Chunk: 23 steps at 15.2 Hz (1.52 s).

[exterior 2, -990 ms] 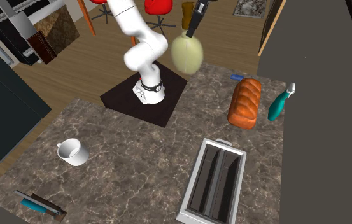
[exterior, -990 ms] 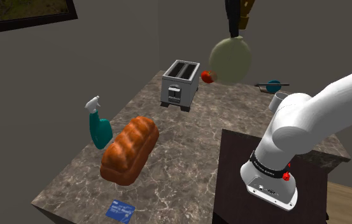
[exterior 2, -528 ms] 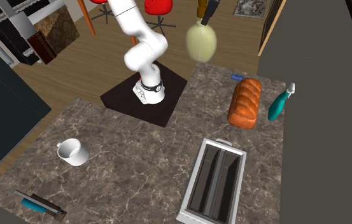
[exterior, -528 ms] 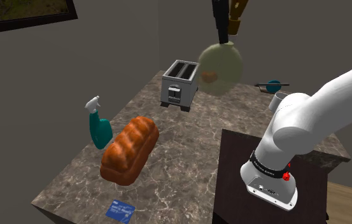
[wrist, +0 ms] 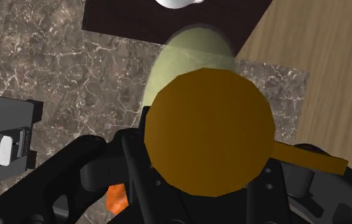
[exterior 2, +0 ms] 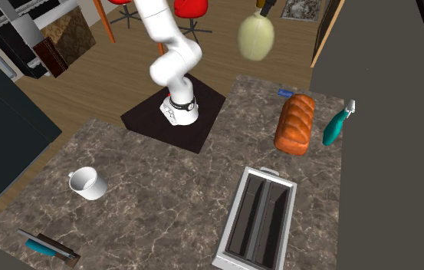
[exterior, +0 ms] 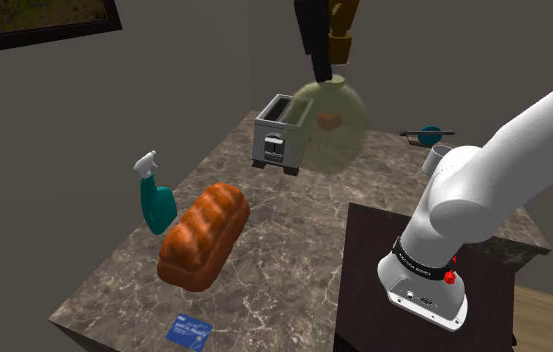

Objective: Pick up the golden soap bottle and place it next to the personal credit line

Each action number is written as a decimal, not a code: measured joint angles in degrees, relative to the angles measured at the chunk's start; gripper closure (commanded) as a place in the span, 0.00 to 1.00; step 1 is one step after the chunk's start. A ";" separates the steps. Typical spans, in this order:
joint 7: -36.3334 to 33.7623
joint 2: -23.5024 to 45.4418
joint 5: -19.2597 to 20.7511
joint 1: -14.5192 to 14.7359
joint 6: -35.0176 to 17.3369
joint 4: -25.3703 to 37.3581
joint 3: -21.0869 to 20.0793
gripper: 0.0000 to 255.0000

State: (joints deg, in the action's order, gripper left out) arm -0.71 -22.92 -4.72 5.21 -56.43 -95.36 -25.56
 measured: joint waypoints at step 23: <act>-35.30 30.17 3.99 9.96 -4.56 21.22 -23.01 1.00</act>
State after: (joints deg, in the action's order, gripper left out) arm -36.01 7.24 -0.72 15.17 -60.99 -74.13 -48.57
